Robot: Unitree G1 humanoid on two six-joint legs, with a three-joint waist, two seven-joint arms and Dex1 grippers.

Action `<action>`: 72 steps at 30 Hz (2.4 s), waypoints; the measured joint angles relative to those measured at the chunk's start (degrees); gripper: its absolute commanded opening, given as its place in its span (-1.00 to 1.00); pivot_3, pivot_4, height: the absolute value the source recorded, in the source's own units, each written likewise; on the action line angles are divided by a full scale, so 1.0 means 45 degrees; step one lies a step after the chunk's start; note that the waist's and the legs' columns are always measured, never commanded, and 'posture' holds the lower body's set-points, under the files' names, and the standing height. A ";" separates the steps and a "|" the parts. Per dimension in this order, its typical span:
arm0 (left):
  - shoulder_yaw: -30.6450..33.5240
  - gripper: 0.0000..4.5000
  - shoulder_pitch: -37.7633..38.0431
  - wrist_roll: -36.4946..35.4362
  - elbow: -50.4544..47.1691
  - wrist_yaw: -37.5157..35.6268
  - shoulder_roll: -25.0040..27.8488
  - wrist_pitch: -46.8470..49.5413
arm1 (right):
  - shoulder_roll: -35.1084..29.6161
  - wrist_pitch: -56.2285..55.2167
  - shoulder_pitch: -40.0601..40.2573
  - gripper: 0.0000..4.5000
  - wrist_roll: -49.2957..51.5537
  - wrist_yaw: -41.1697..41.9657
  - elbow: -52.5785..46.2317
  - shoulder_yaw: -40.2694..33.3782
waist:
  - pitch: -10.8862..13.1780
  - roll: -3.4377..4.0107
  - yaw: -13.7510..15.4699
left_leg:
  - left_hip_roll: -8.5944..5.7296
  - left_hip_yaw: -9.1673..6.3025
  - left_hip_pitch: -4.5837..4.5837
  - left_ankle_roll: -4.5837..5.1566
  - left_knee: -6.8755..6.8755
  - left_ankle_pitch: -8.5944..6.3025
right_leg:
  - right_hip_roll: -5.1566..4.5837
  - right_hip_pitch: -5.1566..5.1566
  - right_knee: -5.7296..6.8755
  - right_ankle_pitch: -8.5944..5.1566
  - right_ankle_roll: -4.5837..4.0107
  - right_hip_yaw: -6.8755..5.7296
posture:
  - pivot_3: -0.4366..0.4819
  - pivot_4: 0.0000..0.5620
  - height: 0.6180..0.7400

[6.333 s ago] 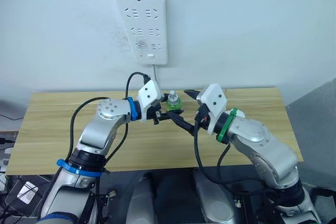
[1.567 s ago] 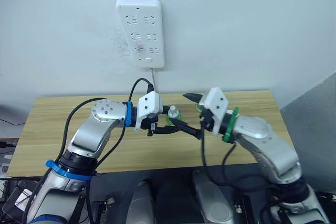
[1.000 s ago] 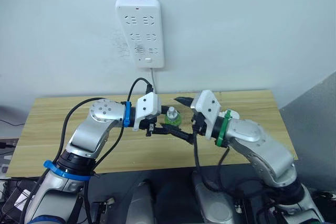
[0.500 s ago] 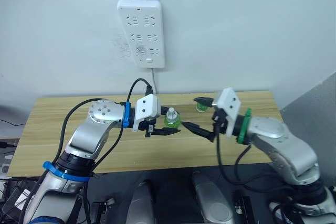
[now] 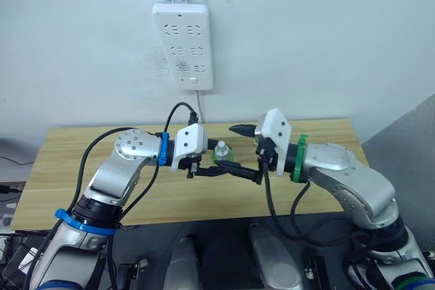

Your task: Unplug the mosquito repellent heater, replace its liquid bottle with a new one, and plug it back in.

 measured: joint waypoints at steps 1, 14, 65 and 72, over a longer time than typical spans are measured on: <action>-0.0017 0.02 -0.0008 0.0006 0.0000 0.0001 -0.0001 0.0002 | -0.0003 -0.0051 0.0002 0.75 -0.0081 0.0034 0.0065 0.0071 | 0.0000 0.0000 -0.0003 | 0.0000 0.0001 0.0000 0.0000 -0.0001 0.0000 | 0.0000 0.0000 0.0000 0.0000 0.0000 0.0001 | -0.62 -0.13 1.00; -0.0032 0.02 -0.0056 -0.0003 -0.0002 0.0075 -0.0105 0.0101 | -0.0157 -0.0989 0.0134 -0.55 -0.0534 0.0619 0.0136 0.0523 | -0.0003 0.0000 -0.0018 | 0.0003 -0.0001 0.0002 0.0000 -0.0001 0.0000 | 0.0003 0.0000 0.0002 0.0000 0.0000 -0.0001 | -0.63 -0.13 1.00; 0.1257 0.02 0.3972 -0.0251 -0.3299 0.0838 0.2729 0.2556 | 0.2784 -1.2958 0.1403 0.92 -0.4771 -0.0965 1.4217 -0.1909 | 0.0495 0.0152 0.0696 | 0.0010 0.0080 0.0040 0.0001 -0.0060 -0.0001 | 0.0010 -0.0015 -0.0016 -0.0010 -0.0002 0.0082 | -0.37 0.23 1.00; 0.0970 0.02 0.3030 -0.0197 -0.2240 0.1015 0.1931 0.2077 | 0.1000 -1.0355 0.3211 1.00 -0.3617 0.0709 0.8441 -0.1988 | 0.0468 0.0137 0.0694 | 0.0007 0.0078 0.0035 -0.0001 -0.0056 0.0000 | 0.0006 -0.0013 -0.0019 -0.0010 -0.0002 0.0077 | -0.48 0.05 1.00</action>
